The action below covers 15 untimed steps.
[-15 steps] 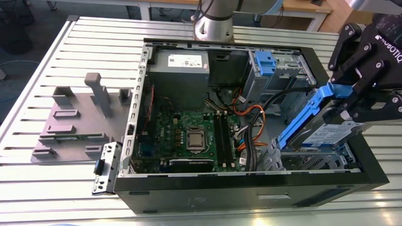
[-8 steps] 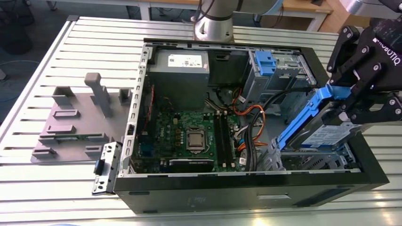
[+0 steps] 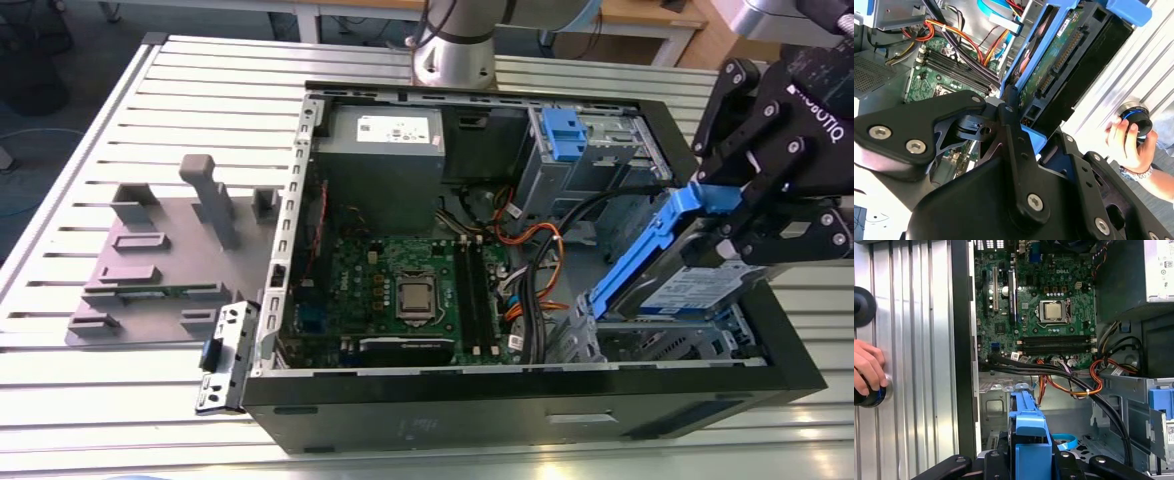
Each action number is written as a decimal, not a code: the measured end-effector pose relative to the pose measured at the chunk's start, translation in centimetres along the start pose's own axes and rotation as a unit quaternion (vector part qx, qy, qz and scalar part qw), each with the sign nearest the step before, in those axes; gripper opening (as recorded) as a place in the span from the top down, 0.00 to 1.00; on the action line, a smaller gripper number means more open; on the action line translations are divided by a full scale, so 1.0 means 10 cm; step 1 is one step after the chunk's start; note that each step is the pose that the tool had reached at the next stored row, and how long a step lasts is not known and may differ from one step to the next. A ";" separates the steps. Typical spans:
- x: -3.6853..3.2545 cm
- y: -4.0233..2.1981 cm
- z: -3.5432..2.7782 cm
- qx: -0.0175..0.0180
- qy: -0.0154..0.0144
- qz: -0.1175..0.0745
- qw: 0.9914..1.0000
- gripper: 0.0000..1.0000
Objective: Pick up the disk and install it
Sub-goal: 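Insert the disk into the insertion slot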
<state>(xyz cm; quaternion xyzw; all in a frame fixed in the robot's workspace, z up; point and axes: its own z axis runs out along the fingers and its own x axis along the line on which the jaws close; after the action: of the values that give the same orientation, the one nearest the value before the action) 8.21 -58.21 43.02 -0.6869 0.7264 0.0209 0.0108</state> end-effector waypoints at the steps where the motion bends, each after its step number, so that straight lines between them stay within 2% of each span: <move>1: -0.005 0.000 0.000 0.000 0.000 0.000 1.000 0.64; 8: -0.043 0.002 0.006 0.000 0.000 0.000 1.000 0.64; 15: -0.046 0.002 0.040 0.000 0.002 0.000 1.000 0.64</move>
<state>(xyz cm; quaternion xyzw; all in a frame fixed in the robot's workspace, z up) 8.20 -57.73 42.65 -0.6867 0.7266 0.0197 0.0097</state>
